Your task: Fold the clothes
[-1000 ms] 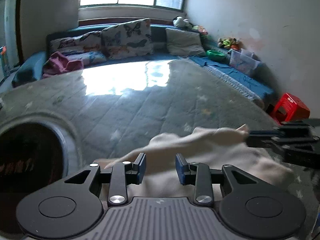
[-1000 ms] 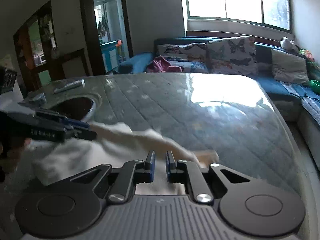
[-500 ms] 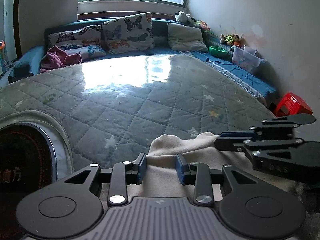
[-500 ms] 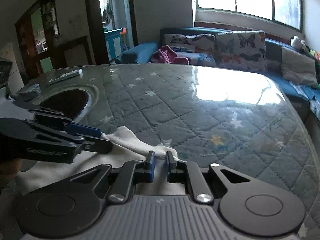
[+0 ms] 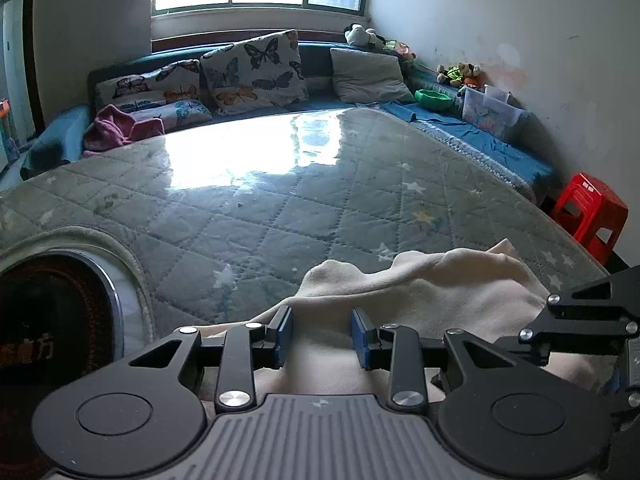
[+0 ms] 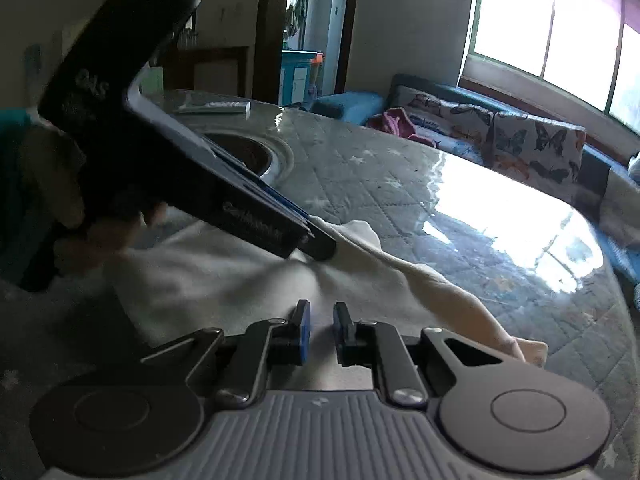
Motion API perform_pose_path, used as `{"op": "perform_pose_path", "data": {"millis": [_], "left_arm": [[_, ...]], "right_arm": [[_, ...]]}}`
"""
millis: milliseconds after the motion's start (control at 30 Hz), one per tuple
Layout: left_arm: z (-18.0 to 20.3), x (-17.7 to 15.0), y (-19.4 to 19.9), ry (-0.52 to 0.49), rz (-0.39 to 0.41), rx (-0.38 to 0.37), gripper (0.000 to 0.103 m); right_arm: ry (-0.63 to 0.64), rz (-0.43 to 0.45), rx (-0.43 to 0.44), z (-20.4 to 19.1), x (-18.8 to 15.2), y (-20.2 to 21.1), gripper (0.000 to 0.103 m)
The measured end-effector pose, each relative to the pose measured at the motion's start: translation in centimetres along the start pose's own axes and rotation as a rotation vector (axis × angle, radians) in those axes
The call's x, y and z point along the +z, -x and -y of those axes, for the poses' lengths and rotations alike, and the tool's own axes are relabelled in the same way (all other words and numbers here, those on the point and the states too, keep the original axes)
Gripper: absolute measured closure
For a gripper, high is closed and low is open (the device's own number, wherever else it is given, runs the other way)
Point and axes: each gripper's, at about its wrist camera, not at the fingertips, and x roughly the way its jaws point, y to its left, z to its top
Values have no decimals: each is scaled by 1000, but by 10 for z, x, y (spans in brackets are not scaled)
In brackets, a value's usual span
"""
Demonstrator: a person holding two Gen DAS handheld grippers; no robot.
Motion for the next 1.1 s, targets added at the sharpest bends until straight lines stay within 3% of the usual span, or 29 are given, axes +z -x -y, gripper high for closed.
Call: {"op": "perform_pose_path", "data": {"millis": [200, 367, 533, 733, 967, 1100], "left_arm": [[6, -10, 25, -9, 42, -9, 68], [16, -26, 24, -35, 29, 2, 70], [14, -33, 27, -41, 34, 9, 70], [22, -40, 26, -80, 52, 36, 70], [19, -43, 51, -39, 75, 27, 68], [18, -56, 64, -27, 70, 29, 68]], "right_arm": [[-19, 56, 9, -5, 2, 18, 87], [-18, 35, 18, -11, -7, 12, 87], [-41, 73, 8, -7, -8, 37, 85], [-161, 32, -23, 8, -35, 44, 82], [-269, 85, -39, 22, -46, 70, 81], [-316, 60, -54, 30, -60, 71, 80]]}}
